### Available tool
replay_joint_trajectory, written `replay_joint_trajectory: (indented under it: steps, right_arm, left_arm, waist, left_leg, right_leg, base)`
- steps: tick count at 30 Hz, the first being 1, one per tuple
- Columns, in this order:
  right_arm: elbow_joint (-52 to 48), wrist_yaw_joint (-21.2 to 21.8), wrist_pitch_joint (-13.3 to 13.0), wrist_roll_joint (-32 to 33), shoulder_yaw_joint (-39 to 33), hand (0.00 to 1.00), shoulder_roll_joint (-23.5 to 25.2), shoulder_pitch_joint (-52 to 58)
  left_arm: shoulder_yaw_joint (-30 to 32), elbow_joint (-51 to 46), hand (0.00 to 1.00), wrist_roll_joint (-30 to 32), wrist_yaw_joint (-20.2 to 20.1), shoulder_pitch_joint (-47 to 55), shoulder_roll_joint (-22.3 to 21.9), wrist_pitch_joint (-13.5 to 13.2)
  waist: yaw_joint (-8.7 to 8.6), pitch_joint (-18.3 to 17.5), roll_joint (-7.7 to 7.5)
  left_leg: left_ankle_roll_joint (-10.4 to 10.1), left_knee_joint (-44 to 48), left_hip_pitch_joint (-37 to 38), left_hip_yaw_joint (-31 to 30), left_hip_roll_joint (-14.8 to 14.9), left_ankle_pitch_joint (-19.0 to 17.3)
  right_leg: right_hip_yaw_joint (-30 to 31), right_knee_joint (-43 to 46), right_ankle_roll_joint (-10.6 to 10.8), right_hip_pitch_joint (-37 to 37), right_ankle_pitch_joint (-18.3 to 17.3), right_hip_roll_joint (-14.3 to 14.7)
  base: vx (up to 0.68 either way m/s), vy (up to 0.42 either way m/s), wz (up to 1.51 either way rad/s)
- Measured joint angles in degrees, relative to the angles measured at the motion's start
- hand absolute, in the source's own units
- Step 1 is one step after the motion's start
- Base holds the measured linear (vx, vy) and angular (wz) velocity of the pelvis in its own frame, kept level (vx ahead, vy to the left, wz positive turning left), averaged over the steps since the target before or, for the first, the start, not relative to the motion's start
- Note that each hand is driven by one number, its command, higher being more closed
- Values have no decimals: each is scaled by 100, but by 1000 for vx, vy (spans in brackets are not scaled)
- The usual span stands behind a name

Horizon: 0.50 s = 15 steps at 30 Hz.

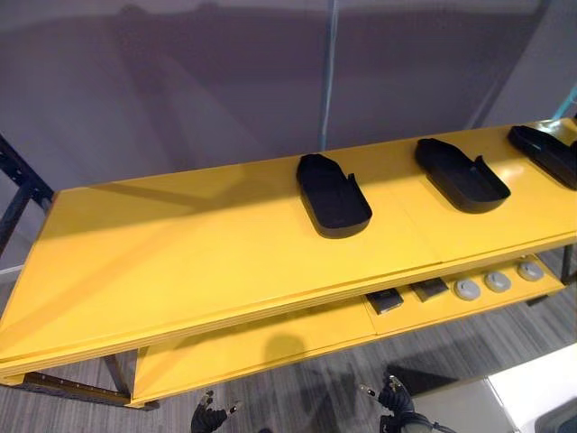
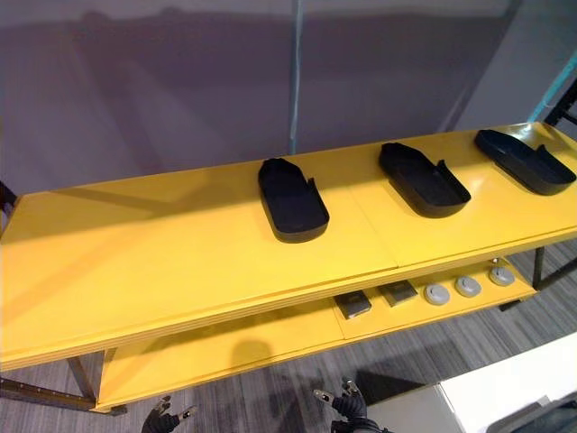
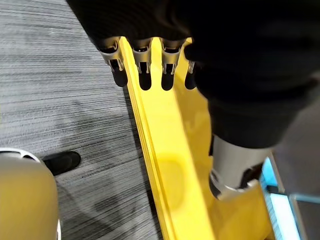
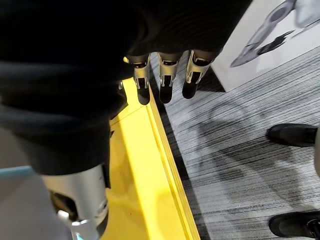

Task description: Walk over and take plastic housings, then place them on the shelf

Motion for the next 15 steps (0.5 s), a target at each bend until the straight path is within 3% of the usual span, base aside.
replay_joint_trajectory:
  steps: [5,10,12,15]
  right_arm:
    - [1,-43,64,-38,-5,0,-111,-116]
    - [-32,-49,109,-193,0,0,-89,-227]
    - [-61,-54,136,-260,13,0,-85,-422]
    - [-316,-73,172,-311,111,0,-106,-440]
  left_arm:
    - [6,7,0,-3,7,-174,0,1]
    - [17,102,0,-6,16,-367,-26,-1]
    - [32,118,0,-7,33,-568,-37,-1]
    - [102,107,0,-9,34,-914,-71,-1]
  waist:
    - [2,260,-23]
    - [157,316,-72]
    - [154,469,-113]
    - [143,567,-140]
  left_leg:
    - [109,483,-317,-181,-23,-271]
    - [205,771,-375,345,-27,-502]
    - [284,927,-485,764,-9,-585]
    - [407,1239,-798,1097,134,-695]
  right_leg:
    - [276,19,31,-219,153,-29]
    - [1011,141,109,-531,306,-51]
    - [1460,154,187,-765,527,-40]
    - [1523,43,223,-1061,966,3]
  base:
    - [-30,35,-27]
    - [-42,95,-67]
    - [-103,98,-93]
    - [-196,72,-71]
